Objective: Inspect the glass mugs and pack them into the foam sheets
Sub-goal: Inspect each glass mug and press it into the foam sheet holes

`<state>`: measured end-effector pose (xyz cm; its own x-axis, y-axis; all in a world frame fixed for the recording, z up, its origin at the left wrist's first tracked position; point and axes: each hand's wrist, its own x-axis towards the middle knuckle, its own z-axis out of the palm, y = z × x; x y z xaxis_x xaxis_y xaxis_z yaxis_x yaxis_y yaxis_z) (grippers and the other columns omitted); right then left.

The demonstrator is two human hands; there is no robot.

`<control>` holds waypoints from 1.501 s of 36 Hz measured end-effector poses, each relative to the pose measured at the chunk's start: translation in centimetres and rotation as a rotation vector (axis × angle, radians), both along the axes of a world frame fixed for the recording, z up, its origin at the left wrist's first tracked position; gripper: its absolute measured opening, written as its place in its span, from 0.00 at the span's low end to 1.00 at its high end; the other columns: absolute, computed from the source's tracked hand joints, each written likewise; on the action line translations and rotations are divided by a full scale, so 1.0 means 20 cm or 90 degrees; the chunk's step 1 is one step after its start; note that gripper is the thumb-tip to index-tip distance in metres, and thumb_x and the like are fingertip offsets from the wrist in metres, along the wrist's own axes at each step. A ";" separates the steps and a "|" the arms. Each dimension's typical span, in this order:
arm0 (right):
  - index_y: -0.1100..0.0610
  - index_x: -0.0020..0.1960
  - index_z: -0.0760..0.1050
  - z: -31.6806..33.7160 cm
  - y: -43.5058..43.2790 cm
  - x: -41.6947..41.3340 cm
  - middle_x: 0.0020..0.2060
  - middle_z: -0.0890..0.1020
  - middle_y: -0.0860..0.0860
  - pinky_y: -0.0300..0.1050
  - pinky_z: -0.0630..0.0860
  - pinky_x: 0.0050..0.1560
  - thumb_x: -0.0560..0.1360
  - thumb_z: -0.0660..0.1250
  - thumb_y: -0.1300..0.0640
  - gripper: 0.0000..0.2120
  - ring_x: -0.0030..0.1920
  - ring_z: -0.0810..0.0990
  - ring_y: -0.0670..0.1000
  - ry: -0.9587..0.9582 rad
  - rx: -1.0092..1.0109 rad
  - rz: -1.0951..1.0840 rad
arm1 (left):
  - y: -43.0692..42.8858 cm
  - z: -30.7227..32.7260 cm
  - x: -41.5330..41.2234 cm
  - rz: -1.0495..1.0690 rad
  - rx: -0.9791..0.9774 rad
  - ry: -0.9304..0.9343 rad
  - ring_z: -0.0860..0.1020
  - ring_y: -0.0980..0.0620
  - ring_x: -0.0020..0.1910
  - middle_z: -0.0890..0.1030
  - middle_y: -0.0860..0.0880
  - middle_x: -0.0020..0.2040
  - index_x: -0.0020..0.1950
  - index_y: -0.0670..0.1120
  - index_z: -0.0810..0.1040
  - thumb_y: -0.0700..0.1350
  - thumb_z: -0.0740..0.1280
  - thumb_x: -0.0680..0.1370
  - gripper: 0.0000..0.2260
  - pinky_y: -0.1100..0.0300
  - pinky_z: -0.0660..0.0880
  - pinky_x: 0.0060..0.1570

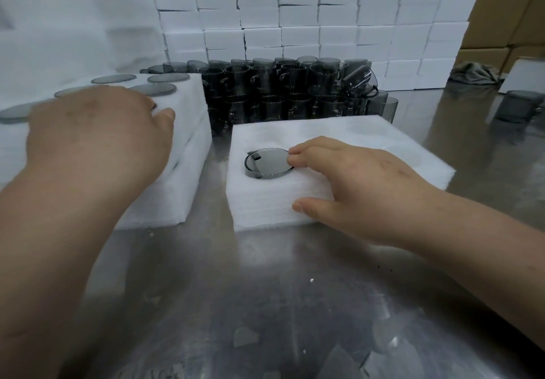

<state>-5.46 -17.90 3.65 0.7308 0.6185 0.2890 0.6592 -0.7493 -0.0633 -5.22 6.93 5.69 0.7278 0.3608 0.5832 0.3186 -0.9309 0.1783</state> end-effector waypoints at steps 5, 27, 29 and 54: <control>0.43 0.68 0.63 0.00 0.00 0.00 0.66 0.65 0.35 0.38 0.63 0.49 0.72 0.59 0.40 0.26 0.61 0.70 0.42 -0.004 0.000 0.000 | -0.06 0.00 -0.06 -0.027 -0.005 -0.087 0.67 0.35 0.64 0.73 0.36 0.62 0.58 0.41 0.77 0.64 0.50 0.71 0.33 0.40 0.62 0.64; 0.45 0.65 0.70 -0.01 0.03 -0.02 0.67 0.69 0.37 0.40 0.68 0.54 0.67 0.50 0.42 0.28 0.63 0.71 0.44 -0.049 0.040 0.003 | -0.46 -0.16 -0.14 -0.392 0.037 0.113 0.68 0.55 0.59 0.74 0.57 0.53 0.59 0.55 0.70 0.65 0.43 0.67 0.29 0.61 0.60 0.55; 0.44 0.68 0.66 -0.01 0.02 -0.02 0.69 0.66 0.36 0.41 0.67 0.56 0.68 0.50 0.42 0.29 0.65 0.69 0.44 -0.051 0.020 0.000 | -0.46 -0.17 -0.13 -0.400 0.011 0.112 0.66 0.55 0.63 0.74 0.58 0.58 0.69 0.56 0.64 0.63 0.47 0.68 0.30 0.59 0.55 0.65; 0.57 0.55 0.78 0.27 0.02 0.53 0.42 0.80 0.55 0.40 0.71 0.40 0.73 0.62 0.56 0.12 0.39 0.77 0.53 0.138 0.376 -0.224 | -0.41 -0.24 -0.05 -0.395 -0.617 -0.093 0.71 0.76 0.44 0.75 0.61 0.54 0.58 0.53 0.75 0.41 0.58 0.78 0.13 0.82 0.65 0.45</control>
<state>5.14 -17.58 9.10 0.9367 0.1208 0.3285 0.3116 -0.7155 -0.6253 -6.14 -1.20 0.92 0.8848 0.3065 0.3510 -0.2277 -0.3728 0.8995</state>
